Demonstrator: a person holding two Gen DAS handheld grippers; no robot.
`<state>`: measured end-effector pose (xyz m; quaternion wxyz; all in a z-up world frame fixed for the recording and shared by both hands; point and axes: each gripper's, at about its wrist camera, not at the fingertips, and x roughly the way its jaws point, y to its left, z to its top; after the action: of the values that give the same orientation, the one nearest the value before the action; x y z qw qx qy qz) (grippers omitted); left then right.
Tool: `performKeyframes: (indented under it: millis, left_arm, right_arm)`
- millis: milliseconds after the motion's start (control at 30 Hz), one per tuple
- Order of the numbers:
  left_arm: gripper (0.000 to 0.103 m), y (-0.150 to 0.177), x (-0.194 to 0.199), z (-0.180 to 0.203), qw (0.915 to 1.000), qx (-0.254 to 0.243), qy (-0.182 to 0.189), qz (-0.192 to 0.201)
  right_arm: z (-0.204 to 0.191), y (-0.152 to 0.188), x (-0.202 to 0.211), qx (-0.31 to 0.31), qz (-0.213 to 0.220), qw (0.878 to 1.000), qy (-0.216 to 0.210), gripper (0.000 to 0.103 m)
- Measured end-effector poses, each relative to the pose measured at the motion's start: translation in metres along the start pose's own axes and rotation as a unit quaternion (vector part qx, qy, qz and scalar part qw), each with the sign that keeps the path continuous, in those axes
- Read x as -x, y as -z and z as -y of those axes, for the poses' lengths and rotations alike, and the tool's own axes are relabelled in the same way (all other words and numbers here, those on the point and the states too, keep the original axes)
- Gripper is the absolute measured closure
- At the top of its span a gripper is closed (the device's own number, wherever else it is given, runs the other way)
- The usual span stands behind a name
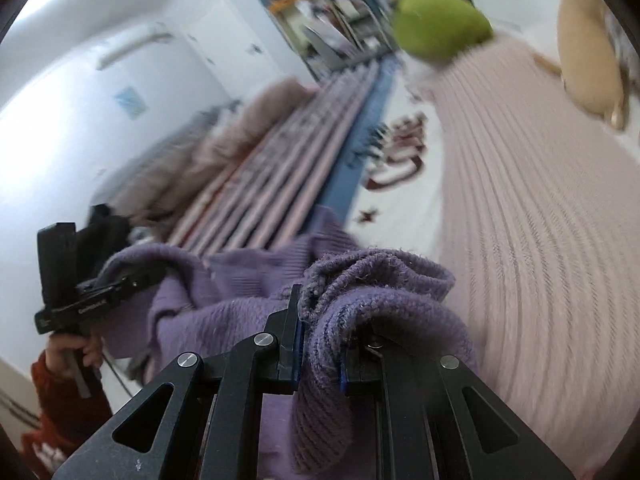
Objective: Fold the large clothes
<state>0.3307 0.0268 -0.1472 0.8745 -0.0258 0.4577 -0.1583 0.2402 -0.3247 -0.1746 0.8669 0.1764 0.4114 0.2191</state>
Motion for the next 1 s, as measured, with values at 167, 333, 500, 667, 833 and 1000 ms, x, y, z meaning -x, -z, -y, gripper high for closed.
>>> performKeyframes:
  millis: [167,333,500,667,833,1000]
  left_arm:
    - [0.082,-0.014,-0.060,-0.022,0.9988,0.024,0.003,-0.042]
    - [0.041,-0.012,-0.080,-0.022,0.9963,0.012,0.044,-0.072]
    - [0.033,-0.006,-0.038,-0.010,0.9955,-0.031,0.066,-0.061]
    - [0.029,0.014,0.035,-0.010,0.9951,-0.050,0.084,-0.016]
    - [0.042,0.042,0.047,-0.002,0.9894,-0.074,0.119,-0.039]
    - [0.053,0.058,0.004,0.007,0.9854,-0.069,0.126,-0.091]
  right_arm:
    - [0.035,-0.017,-0.046,-0.023,-0.039,0.999,0.025,0.095]
    - [0.058,-0.021,-0.064,-0.042,-0.061,0.997,0.009,0.090]
    - [0.032,-0.017,-0.039,0.019,-0.080,0.997,0.005,0.018]
    - [-0.007,-0.009,0.029,0.096,-0.018,0.995,0.009,0.023]
    - [-0.033,0.019,0.043,0.123,-0.039,0.990,-0.060,0.078]
    - [-0.039,0.060,-0.026,0.146,-0.162,0.974,-0.054,0.087]
